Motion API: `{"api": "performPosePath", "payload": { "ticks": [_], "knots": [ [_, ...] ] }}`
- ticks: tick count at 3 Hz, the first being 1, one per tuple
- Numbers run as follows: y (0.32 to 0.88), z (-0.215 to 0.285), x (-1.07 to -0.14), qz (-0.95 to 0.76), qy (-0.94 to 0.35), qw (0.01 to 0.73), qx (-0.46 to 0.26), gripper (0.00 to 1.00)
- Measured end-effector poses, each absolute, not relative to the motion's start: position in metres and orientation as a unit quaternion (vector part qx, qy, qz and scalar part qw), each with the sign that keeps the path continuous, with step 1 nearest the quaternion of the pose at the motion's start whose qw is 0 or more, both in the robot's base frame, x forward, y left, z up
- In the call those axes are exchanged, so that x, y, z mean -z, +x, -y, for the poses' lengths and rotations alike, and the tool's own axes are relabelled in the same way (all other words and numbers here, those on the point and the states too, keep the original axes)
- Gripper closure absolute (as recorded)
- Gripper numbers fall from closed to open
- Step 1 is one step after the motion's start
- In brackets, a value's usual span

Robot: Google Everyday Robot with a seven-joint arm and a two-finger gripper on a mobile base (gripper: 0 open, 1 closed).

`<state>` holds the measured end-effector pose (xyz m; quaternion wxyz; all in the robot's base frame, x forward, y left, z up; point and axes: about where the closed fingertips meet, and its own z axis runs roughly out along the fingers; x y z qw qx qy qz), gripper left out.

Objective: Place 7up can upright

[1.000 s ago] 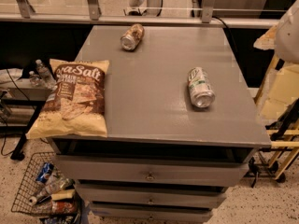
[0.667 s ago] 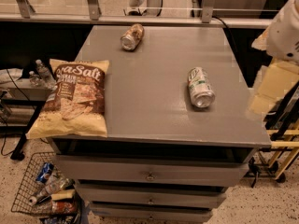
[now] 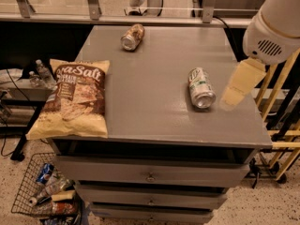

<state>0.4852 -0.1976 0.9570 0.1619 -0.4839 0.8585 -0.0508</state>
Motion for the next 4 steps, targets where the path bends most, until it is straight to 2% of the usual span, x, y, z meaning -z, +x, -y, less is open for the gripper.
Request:
{"api": "performPosePath", "payload": {
  "ticks": [1, 2, 3, 4],
  "knots": [
    [0.488, 0.2, -0.957, -0.872, -0.458, 0.171, 0.026, 0.0],
    [0.51, 0.191, -0.946, -0.914, -0.37, 0.155, -0.06, 0.0],
    [0.526, 0.177, -0.928, -0.941, -0.306, 0.125, -0.068, 0.0],
    [0.541, 0.166, -0.9, -0.965, -0.244, 0.086, -0.04, 0.0]
  ]
}}
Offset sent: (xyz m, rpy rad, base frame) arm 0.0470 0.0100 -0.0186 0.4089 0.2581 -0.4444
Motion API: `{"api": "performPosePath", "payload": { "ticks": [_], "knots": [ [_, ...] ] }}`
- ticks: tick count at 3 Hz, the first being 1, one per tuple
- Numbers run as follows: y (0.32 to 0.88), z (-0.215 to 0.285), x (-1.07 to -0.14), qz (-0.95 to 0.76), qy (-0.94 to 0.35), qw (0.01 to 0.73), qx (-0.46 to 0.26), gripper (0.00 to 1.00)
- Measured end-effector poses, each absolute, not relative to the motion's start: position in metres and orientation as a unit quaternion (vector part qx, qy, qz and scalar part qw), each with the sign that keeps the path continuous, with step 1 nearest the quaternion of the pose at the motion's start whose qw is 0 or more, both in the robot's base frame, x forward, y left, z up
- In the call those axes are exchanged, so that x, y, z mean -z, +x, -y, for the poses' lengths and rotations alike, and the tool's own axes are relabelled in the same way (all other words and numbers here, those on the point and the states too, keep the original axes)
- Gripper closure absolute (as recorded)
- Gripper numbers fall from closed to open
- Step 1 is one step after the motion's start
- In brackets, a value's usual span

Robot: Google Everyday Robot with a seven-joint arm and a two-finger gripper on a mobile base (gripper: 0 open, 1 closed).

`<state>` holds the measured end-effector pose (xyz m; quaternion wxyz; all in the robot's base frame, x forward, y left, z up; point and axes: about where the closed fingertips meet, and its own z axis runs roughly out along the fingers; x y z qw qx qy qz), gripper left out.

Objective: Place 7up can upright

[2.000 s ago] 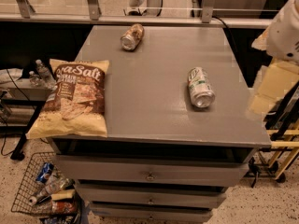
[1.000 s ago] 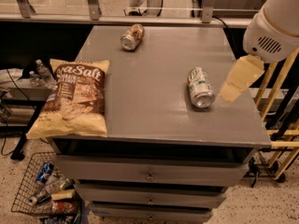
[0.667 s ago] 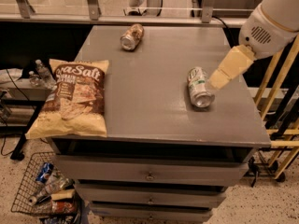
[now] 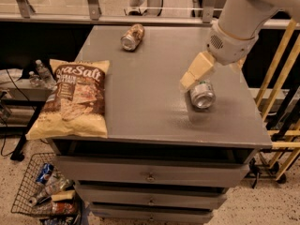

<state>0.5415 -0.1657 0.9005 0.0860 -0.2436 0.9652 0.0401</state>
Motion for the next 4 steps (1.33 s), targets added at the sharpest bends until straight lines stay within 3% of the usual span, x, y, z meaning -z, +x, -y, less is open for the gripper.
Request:
{"api": "performPosePath", "payload": {
  "ticks": [2, 4],
  "knots": [
    [0.562, 0.167, -0.874, -0.992, -0.119, 0.043, -0.026, 0.0],
    [0.592, 0.135, -0.857, -0.991, -0.129, 0.016, -0.018, 0.0]
  ]
}}
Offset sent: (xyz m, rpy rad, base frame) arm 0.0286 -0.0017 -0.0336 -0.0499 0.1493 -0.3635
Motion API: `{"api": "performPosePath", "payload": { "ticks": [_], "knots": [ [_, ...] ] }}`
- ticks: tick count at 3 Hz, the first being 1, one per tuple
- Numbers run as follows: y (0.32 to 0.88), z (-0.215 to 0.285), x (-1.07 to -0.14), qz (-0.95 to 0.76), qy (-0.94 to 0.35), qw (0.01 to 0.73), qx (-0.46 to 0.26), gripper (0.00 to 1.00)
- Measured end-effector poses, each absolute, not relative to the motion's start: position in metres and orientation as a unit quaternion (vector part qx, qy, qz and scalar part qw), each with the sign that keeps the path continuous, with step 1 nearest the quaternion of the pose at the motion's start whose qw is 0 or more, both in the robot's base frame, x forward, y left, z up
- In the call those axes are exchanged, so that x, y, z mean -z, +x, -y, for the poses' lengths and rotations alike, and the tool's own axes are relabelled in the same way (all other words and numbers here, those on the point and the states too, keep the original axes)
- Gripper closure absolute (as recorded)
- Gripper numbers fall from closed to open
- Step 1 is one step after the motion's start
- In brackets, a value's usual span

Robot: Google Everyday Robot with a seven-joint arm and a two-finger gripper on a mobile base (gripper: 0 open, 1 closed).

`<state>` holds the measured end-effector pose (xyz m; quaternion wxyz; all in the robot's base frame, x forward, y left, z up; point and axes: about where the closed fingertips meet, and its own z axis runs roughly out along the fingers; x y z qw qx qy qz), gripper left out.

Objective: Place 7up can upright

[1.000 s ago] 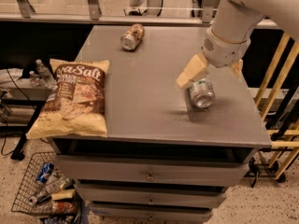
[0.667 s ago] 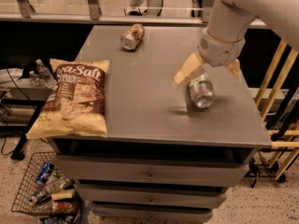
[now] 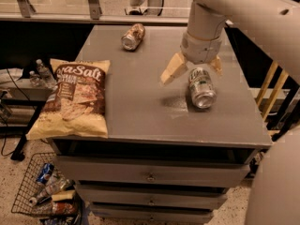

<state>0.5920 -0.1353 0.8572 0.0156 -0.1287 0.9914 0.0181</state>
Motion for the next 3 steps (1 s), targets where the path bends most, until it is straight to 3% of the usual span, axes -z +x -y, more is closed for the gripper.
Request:
{"api": "performPosePath", "payload": {
  "ticks": [1, 3],
  "knots": [
    [0.6004, 0.1227, -0.8465, -0.989, -0.144, 0.008, -0.019, 0.16],
    [0.6031, 0.1188, -0.845, -0.986, -0.163, 0.02, -0.025, 0.62]
  ]
}}
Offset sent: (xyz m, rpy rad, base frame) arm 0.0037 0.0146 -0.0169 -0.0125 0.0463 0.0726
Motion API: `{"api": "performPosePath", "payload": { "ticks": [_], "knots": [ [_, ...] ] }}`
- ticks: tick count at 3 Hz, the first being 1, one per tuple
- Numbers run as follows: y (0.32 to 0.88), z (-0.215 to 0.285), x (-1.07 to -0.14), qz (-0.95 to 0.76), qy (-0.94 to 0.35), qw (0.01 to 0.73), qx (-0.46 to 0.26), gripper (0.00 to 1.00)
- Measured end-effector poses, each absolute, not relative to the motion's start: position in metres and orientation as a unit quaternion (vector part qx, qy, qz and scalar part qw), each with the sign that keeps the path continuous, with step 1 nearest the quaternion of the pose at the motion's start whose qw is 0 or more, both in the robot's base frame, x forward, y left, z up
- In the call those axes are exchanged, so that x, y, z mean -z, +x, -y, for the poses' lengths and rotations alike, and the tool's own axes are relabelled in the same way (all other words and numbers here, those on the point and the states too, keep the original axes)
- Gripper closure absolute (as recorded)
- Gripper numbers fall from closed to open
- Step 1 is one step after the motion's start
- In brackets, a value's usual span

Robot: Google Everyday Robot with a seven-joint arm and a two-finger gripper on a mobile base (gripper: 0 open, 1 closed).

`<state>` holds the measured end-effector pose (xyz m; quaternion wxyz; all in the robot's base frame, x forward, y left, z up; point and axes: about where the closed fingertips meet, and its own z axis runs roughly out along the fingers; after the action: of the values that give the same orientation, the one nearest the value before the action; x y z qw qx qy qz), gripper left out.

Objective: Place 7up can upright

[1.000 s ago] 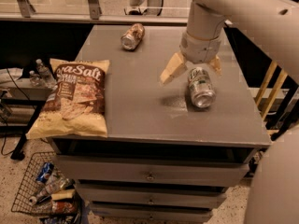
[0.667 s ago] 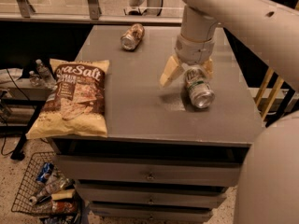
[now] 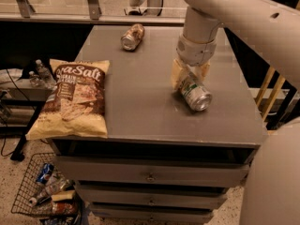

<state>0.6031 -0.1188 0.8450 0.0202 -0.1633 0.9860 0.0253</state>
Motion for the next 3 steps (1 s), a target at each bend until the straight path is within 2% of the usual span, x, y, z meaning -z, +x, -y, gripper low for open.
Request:
{"api": "performPosePath", "payload": {
  "ticks": [1, 2, 3],
  "knots": [
    [0.601, 0.118, -0.862, -0.976, -0.204, 0.068, -0.039, 0.85],
    [0.576, 0.12, -0.898, -0.947, -0.273, 0.157, -0.06, 1.0],
    [0.553, 0.109, -0.924, -0.909, -0.318, 0.245, -0.114, 1.0]
  ]
}}
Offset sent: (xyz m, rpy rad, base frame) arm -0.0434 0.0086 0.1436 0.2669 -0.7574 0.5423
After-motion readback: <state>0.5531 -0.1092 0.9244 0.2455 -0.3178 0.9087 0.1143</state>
